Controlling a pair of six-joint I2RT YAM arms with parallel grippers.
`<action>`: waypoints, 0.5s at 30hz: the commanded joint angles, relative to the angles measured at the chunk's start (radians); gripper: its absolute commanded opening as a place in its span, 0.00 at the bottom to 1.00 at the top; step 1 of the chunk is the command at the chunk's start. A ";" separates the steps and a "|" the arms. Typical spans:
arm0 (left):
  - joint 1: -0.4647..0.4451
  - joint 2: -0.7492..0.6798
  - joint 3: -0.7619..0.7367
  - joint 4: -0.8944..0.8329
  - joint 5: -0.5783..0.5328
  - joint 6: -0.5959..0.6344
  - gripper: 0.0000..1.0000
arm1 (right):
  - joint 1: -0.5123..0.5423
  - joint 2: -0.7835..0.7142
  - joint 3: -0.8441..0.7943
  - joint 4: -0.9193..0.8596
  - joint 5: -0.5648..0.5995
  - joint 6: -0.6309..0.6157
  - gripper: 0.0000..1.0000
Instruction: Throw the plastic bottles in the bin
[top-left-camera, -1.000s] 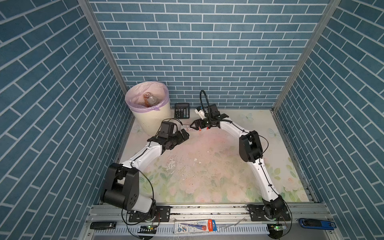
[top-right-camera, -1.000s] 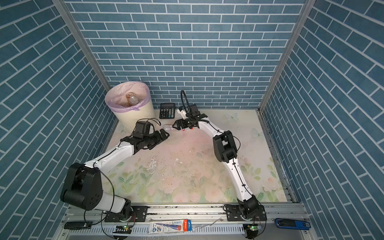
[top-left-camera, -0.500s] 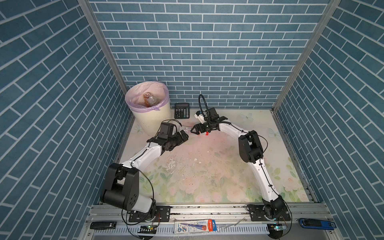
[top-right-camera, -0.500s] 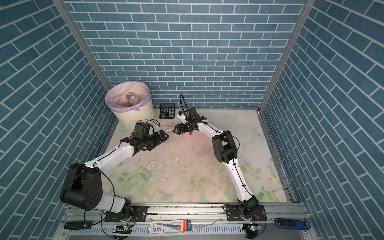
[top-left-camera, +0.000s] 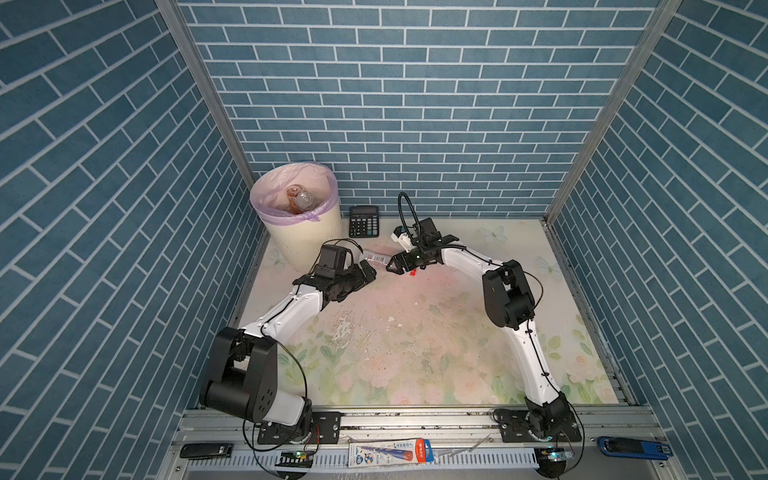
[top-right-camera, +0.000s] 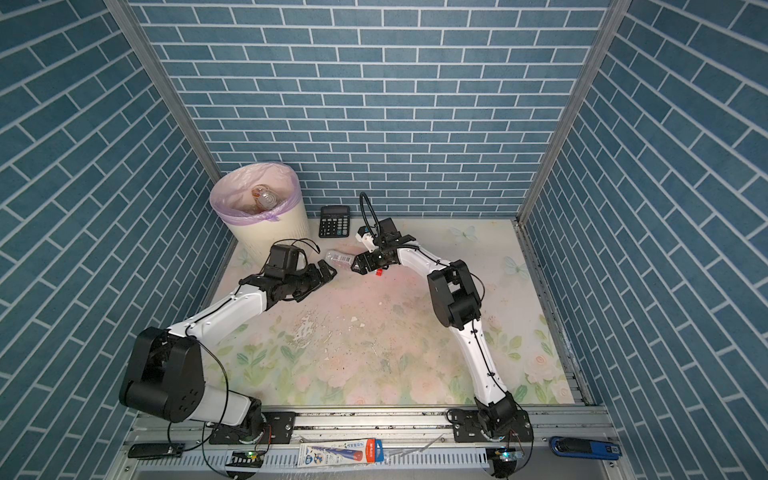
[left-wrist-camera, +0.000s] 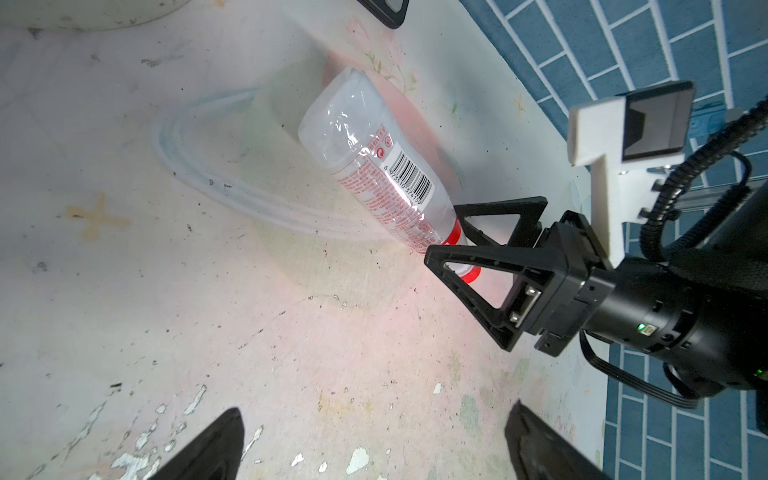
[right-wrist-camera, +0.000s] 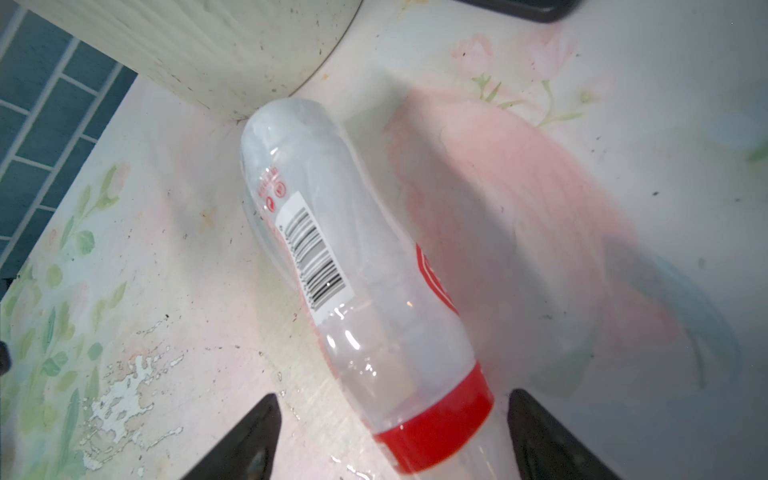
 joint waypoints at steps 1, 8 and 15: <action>0.005 -0.015 -0.007 -0.011 -0.007 0.015 0.99 | 0.014 -0.043 -0.040 -0.024 0.027 -0.068 0.82; 0.005 -0.018 -0.002 -0.015 -0.007 0.013 0.99 | 0.040 -0.025 -0.034 -0.056 0.093 -0.096 0.73; 0.005 -0.022 -0.004 -0.020 -0.005 0.010 0.99 | 0.048 -0.014 -0.028 -0.070 0.161 -0.095 0.54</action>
